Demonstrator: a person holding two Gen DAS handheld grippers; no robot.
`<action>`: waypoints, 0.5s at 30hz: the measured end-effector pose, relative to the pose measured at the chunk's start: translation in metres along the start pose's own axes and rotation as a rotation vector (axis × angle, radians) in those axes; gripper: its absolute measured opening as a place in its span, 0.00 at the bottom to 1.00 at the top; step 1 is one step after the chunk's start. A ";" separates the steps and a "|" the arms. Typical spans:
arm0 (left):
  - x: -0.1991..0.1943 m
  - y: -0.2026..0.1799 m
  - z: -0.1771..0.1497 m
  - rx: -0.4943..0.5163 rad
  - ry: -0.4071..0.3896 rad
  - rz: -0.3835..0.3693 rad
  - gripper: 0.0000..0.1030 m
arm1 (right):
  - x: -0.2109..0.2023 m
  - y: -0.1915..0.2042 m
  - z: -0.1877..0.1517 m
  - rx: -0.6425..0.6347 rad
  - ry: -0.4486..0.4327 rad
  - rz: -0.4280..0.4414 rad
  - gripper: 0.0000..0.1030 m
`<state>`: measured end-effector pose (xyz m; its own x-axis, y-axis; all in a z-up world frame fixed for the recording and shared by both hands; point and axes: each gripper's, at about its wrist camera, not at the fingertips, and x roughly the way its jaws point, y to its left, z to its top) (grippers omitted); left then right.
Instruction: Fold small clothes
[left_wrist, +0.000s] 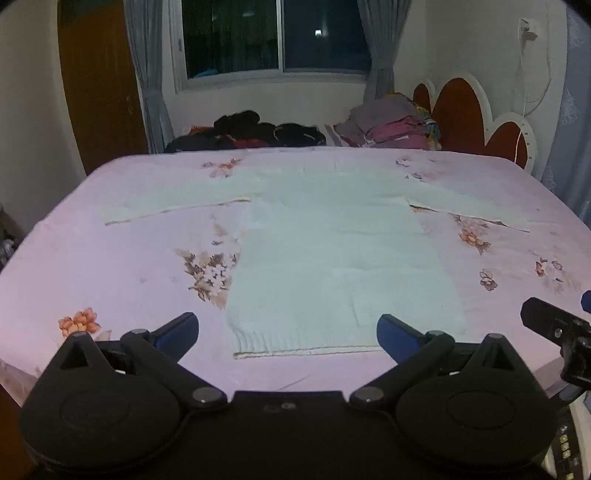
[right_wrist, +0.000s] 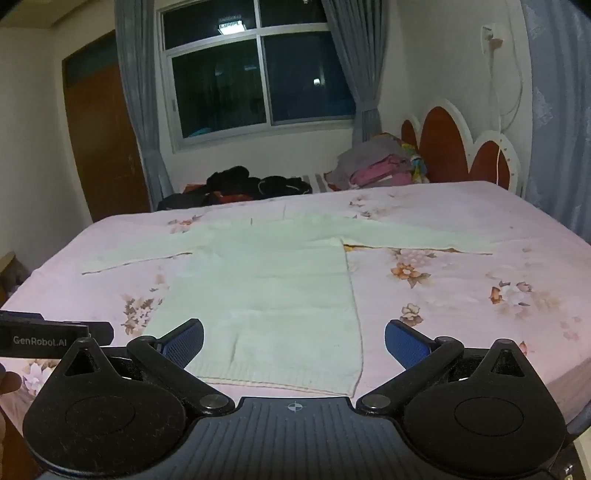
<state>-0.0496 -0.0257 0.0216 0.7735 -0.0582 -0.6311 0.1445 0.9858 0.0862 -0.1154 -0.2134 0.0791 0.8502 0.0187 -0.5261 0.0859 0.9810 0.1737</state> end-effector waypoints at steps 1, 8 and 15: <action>-0.004 -0.003 0.000 0.003 -0.004 0.003 1.00 | 0.000 0.000 0.000 -0.005 0.000 -0.002 1.00; -0.004 0.004 0.005 -0.021 0.018 -0.006 1.00 | 0.005 -0.001 0.000 -0.006 0.009 0.000 1.00; -0.006 0.003 0.006 -0.027 0.015 0.000 1.00 | 0.009 -0.003 0.000 -0.011 0.006 0.005 1.00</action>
<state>-0.0499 -0.0237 0.0301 0.7642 -0.0565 -0.6425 0.1277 0.9897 0.0648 -0.1074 -0.2157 0.0741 0.8473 0.0250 -0.5305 0.0756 0.9830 0.1671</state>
